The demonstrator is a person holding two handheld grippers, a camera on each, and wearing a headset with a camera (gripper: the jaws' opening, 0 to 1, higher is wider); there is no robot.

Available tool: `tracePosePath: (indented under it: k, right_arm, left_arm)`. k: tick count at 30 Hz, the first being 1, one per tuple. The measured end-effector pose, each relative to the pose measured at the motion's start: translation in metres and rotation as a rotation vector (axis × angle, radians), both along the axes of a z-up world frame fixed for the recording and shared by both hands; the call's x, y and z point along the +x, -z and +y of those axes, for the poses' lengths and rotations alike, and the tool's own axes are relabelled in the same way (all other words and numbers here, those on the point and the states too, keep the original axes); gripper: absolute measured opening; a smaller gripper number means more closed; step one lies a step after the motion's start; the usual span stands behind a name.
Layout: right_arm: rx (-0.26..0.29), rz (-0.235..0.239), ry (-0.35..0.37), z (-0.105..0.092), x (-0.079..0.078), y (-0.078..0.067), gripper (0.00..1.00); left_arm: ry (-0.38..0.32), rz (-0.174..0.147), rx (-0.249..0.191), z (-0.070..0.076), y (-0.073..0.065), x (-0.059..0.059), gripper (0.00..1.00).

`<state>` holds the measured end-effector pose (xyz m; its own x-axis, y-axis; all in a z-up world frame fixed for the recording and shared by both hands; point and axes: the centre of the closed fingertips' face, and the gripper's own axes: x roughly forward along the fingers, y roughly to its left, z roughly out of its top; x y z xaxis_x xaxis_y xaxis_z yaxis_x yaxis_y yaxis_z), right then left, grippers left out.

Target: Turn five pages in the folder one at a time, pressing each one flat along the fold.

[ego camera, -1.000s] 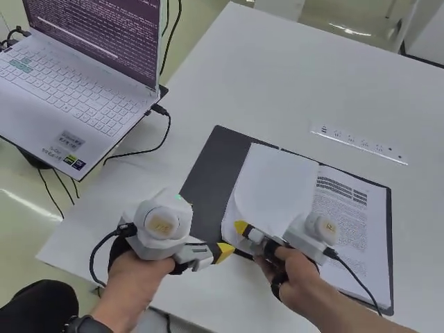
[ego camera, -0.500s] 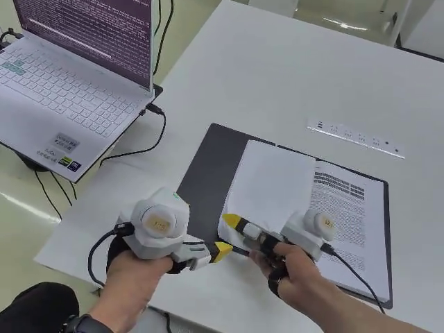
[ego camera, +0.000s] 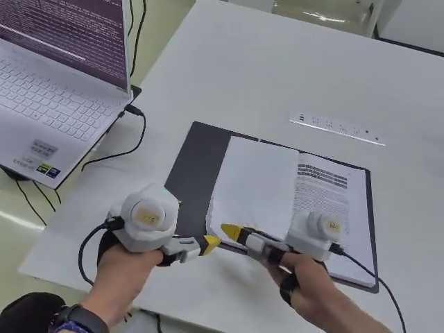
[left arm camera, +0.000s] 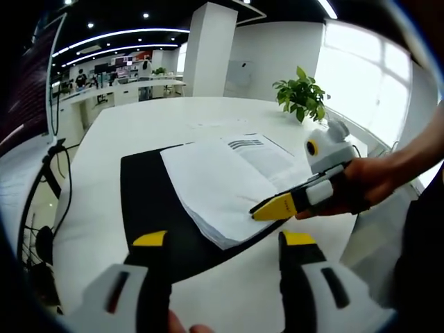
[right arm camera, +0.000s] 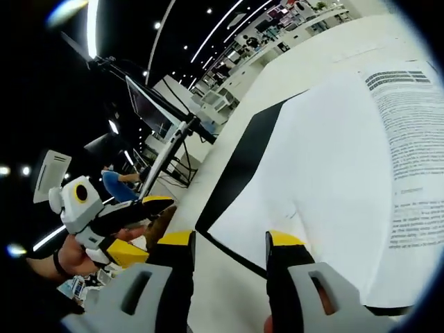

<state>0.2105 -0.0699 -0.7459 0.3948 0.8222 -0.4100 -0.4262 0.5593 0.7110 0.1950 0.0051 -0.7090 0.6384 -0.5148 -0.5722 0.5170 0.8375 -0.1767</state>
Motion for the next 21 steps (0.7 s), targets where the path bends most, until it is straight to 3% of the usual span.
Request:
tracePosePath:
  k: [11, 14, 21]
  right_arm:
    - [-0.018, -0.063, 0.127, -0.068, 0.01, -0.021, 0.34]
    - [-0.04, -0.083, 0.139, -0.082, 0.006, -0.022, 0.33]
    - [-0.049, -0.057, 0.191, -0.107, -0.01, -0.013, 0.3]
  left_arm:
    - [0.045, -0.002, 0.002, -0.017, 0.006, 0.021, 0.52]
    - [0.049, -0.006, 0.002, -0.021, 0.006, 0.025, 0.46]
    - [0.089, 0.011, 0.007, -0.034, 0.02, 0.029, 0.3]
